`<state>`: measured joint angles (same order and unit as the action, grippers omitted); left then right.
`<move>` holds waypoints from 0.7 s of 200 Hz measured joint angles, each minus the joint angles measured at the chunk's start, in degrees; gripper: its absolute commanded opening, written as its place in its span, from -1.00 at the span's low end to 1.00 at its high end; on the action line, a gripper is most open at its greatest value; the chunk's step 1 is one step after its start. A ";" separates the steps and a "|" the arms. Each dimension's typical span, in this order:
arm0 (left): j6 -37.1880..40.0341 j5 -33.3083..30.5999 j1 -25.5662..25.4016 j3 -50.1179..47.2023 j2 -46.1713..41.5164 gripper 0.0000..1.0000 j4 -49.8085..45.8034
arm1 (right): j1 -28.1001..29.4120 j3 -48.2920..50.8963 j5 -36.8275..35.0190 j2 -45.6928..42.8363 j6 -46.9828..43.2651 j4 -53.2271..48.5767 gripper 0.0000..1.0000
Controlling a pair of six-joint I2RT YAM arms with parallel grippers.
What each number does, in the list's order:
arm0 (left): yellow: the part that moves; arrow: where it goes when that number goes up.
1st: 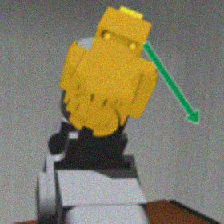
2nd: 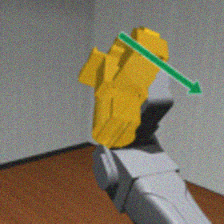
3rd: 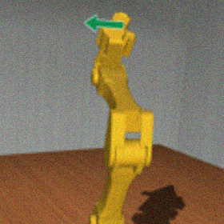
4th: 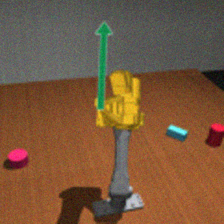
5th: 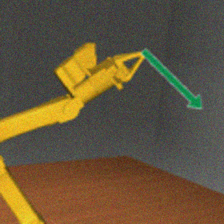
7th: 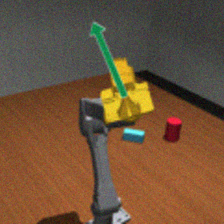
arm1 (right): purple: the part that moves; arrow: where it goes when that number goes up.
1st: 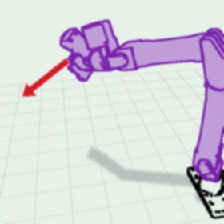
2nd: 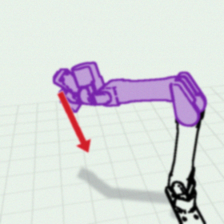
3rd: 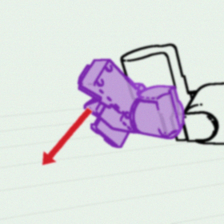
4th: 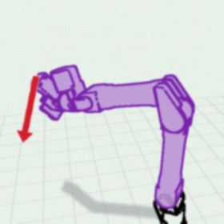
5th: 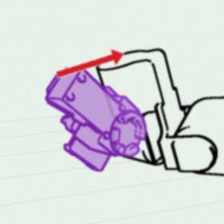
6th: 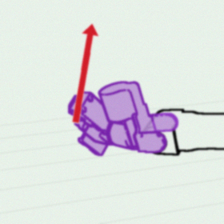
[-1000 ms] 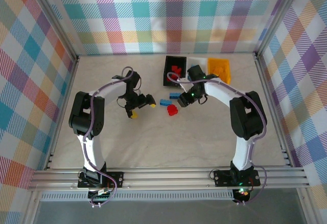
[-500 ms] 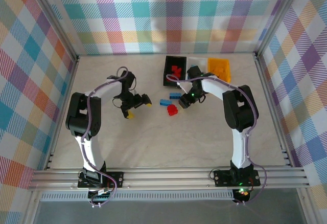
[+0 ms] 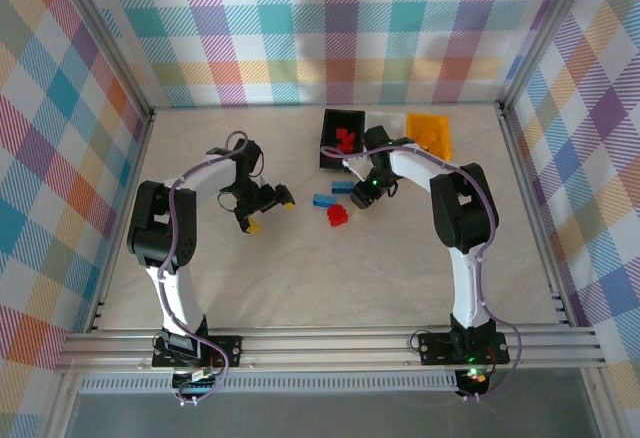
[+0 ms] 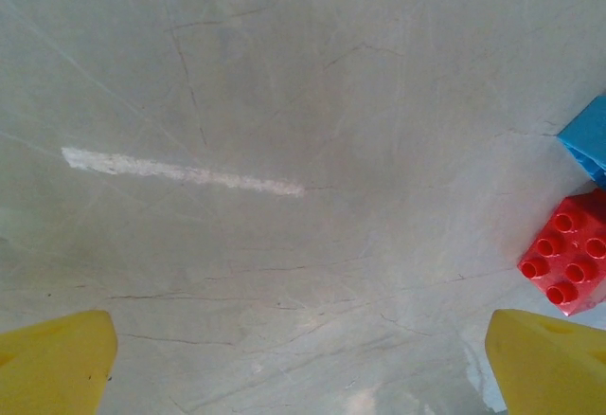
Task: Sort the legos into containers by color
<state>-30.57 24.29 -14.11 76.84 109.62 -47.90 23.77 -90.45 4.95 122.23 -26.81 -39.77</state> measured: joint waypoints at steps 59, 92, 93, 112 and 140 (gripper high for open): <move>-0.02 0.33 0.00 0.00 0.02 1.00 -0.02 | 1.49 2.25 -0.83 -1.01 -0.44 5.31 -0.28; -0.04 0.33 0.00 -0.46 0.02 1.00 0.26 | 1.62 7.50 0.07 -4.57 0.63 6.45 -0.28; -0.04 0.33 0.00 -0.55 0.02 1.00 0.28 | 1.62 7.58 0.07 -4.66 0.66 6.40 -0.28; -0.04 0.33 0.00 -1.68 0.02 1.00 0.44 | 1.62 9.27 0.94 -6.60 1.29 6.05 -0.26; -0.04 0.33 0.00 -2.27 0.02 1.00 0.48 | 1.60 9.25 2.21 -8.83 2.89 6.19 -0.23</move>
<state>-30.61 24.62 -14.11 74.56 109.65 -47.42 25.36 -81.21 7.16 113.40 -23.92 -33.58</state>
